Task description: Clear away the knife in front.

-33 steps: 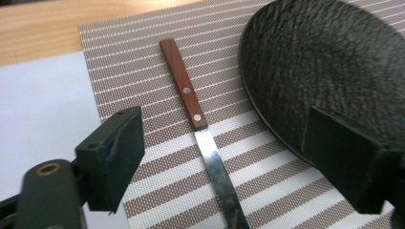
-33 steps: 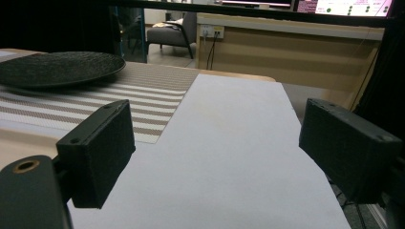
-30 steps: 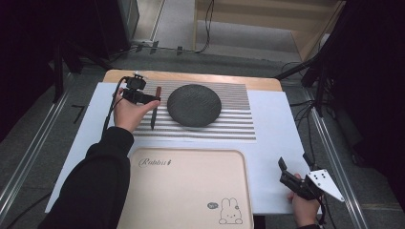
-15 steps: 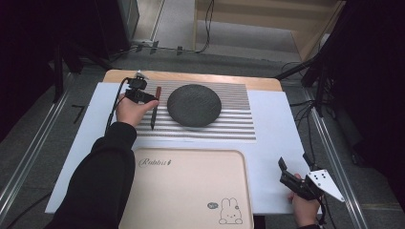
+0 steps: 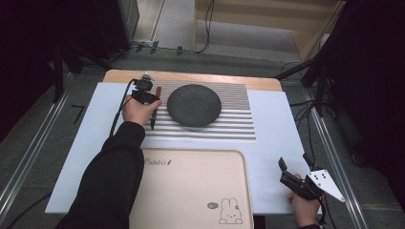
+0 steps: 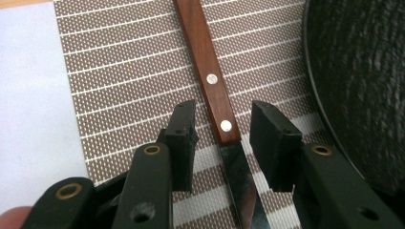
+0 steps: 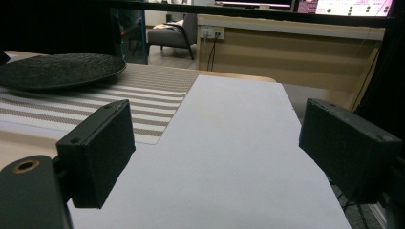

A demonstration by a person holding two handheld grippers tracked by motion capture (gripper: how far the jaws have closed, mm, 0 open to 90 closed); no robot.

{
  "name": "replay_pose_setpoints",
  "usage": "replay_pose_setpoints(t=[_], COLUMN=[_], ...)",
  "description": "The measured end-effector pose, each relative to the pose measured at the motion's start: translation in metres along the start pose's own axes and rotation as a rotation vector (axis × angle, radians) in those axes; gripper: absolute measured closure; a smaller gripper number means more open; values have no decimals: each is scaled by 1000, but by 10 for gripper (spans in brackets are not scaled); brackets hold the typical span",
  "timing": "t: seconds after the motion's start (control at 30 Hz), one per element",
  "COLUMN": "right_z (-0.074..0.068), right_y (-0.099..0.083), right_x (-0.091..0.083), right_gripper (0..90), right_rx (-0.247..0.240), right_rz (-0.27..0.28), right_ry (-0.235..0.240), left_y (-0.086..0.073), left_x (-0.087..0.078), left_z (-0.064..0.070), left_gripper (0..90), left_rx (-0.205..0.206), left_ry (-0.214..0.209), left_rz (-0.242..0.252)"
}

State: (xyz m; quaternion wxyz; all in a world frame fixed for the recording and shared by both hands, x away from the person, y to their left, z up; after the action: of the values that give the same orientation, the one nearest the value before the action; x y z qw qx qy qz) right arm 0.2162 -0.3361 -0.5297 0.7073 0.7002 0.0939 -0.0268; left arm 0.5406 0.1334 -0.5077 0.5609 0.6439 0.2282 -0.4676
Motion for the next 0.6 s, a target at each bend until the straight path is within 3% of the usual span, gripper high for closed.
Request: replay_pose_setpoints(t=[0.2, 0.37, 0.6], right_z=[0, 0, 0], right_y=[0, 0, 0], right_x=[0, 0, 0], right_gripper=[102, 102, 102], right_rx=[2, 0, -1], right_rz=[3, 1, 3], right_ry=[2, 2, 3], left_y=[-1, -1, -3], left_x=[7, 7, 5], left_z=[3, 4, 0], left_gripper=[633, 722, 770], left_rx=[-10, 11, 30], left_ry=[17, 72, 72], left_rz=[2, 4, 8])
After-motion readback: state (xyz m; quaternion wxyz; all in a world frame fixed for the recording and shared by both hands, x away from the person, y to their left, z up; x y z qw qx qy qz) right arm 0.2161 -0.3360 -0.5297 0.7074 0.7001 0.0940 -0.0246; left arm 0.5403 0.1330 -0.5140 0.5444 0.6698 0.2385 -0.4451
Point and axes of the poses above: each handheld gripper's, and its own axes: x roughly forward along the jaws, y roughly out of its top, z roughly to its right, the point moved 4 cm from there along x, roughly forward along the jaws
